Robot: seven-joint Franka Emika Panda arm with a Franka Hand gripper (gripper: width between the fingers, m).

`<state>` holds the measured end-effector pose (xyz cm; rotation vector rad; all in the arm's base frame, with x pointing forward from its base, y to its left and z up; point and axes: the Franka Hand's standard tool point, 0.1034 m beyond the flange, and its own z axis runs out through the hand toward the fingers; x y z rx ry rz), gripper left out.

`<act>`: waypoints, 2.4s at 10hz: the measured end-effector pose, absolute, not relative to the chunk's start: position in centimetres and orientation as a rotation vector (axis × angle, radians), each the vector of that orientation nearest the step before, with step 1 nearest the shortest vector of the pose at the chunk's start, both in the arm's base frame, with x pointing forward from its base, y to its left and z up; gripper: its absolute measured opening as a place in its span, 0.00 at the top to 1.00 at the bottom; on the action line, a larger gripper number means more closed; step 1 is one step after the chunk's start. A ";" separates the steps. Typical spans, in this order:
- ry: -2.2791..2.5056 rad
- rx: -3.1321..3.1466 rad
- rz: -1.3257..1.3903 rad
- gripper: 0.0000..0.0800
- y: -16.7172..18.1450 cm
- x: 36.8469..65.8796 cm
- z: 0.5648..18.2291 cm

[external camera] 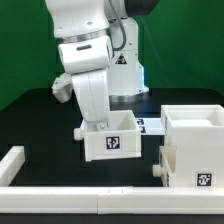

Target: Assemble drawer

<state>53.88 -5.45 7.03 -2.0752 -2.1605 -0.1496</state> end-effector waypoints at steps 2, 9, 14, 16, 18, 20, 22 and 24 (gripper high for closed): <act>-2.165 -2.071 -0.180 0.95 -4.7 55.2 6.7; -2.122 -2.091 -0.167 0.95 -1.4 55.5 6.0; -2.117 -2.088 -0.161 0.95 -0.6 55.4 5.8; -2.107 -2.101 -0.161 0.95 -0.5 55.5 5.8; -2.094 -2.116 -0.160 0.95 -0.5 55.6 5.9; -2.087 -2.129 -0.154 0.95 -0.5 55.7 5.9; -2.075 -2.142 -0.148 0.95 -0.5 55.7 5.8; -2.070 -2.147 -0.147 0.95 -0.5 55.7 5.8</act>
Offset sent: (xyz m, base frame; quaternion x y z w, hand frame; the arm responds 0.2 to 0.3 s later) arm 0.0178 0.0125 -0.0062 0.0058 -0.0013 0.0216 0.9997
